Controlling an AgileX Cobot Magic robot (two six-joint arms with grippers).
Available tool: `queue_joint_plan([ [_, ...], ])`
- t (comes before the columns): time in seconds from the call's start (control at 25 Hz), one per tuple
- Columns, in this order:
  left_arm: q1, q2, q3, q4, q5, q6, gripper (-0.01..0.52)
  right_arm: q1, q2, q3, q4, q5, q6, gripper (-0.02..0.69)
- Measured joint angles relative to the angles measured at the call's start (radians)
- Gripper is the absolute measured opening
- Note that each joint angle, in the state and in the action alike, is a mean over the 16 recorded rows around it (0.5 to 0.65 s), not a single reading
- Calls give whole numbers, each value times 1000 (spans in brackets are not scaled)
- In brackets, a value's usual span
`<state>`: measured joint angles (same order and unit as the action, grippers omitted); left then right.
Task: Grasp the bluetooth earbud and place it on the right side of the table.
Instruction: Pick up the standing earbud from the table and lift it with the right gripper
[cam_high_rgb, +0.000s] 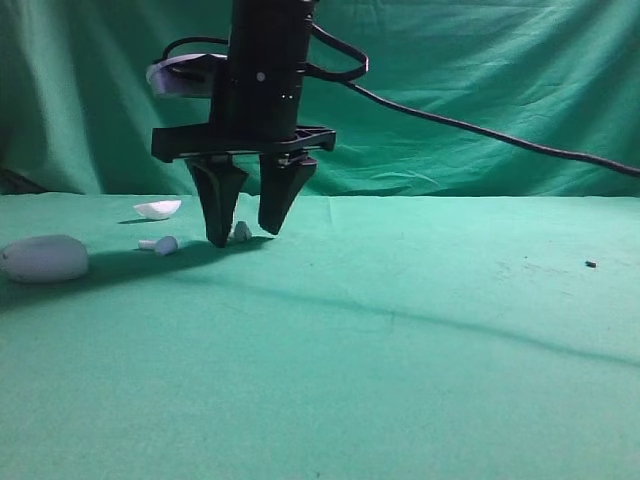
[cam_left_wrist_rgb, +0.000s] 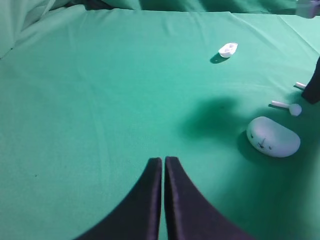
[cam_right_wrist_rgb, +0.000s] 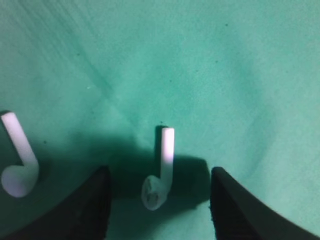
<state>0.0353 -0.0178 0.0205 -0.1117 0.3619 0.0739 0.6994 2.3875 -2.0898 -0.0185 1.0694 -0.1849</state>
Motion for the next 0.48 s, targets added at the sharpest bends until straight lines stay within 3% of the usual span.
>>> queue_joint_plan([
  [0.16, 0, 0, 0, 0, 0, 0, 0, -2, 8, -3, 9, -6, 2, 346],
  [0.48, 0, 0, 0, 0, 0, 0, 0, -2, 12, -8, 27, -10, 3, 194],
])
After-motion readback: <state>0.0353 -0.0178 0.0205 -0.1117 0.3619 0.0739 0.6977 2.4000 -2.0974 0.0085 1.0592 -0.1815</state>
